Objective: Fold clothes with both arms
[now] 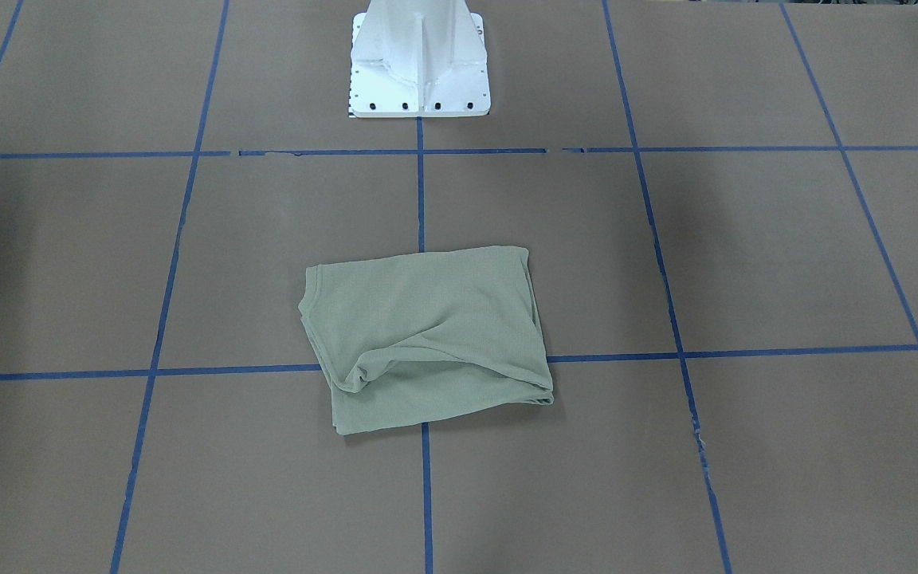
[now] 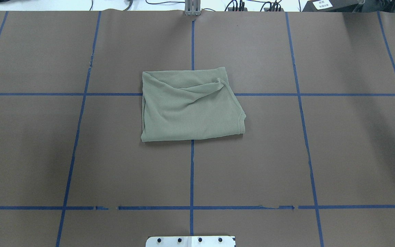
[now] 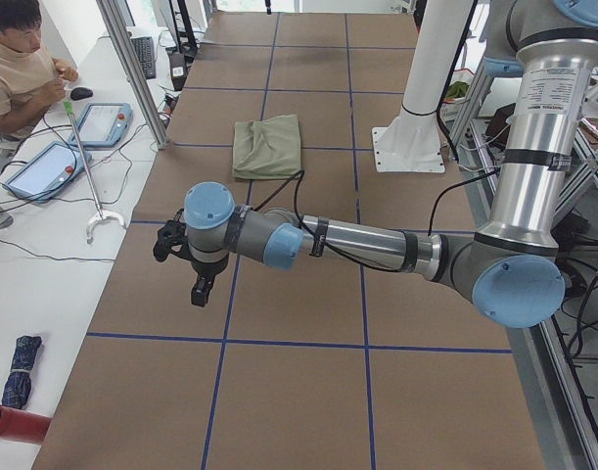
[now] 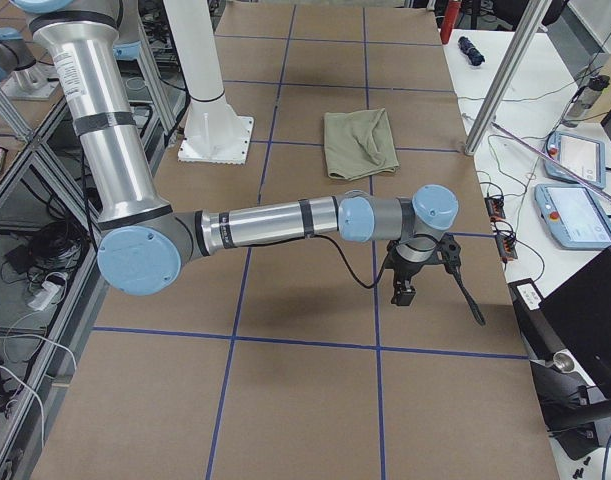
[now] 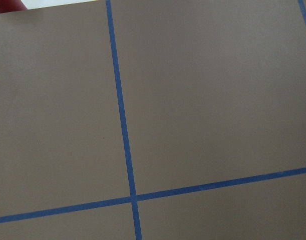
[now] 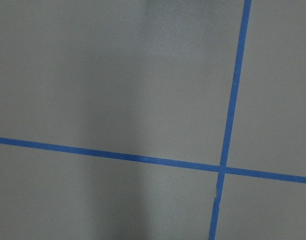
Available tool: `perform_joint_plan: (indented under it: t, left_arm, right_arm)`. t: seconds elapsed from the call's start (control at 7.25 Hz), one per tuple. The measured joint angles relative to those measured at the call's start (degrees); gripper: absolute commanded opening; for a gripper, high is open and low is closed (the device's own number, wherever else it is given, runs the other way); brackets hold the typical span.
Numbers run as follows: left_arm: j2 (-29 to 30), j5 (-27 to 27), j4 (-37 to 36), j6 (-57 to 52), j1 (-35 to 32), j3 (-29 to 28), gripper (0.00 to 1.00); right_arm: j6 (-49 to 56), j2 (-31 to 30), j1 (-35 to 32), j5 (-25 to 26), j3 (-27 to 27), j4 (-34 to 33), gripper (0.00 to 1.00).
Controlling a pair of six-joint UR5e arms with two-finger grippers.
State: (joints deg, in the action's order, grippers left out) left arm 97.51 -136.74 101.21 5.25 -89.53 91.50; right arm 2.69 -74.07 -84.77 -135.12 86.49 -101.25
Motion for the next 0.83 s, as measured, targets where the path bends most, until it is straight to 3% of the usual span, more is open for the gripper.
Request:
perform_joint_plan:
  t: [0.83]
  left_arm:
    - [-0.20, -0.49, -0.20, 0.33, 0.37, 1.81, 1.00]
  right_arm:
    - [-1.38, 0.15, -0.15, 1.81, 2.83, -0.22, 1.00]
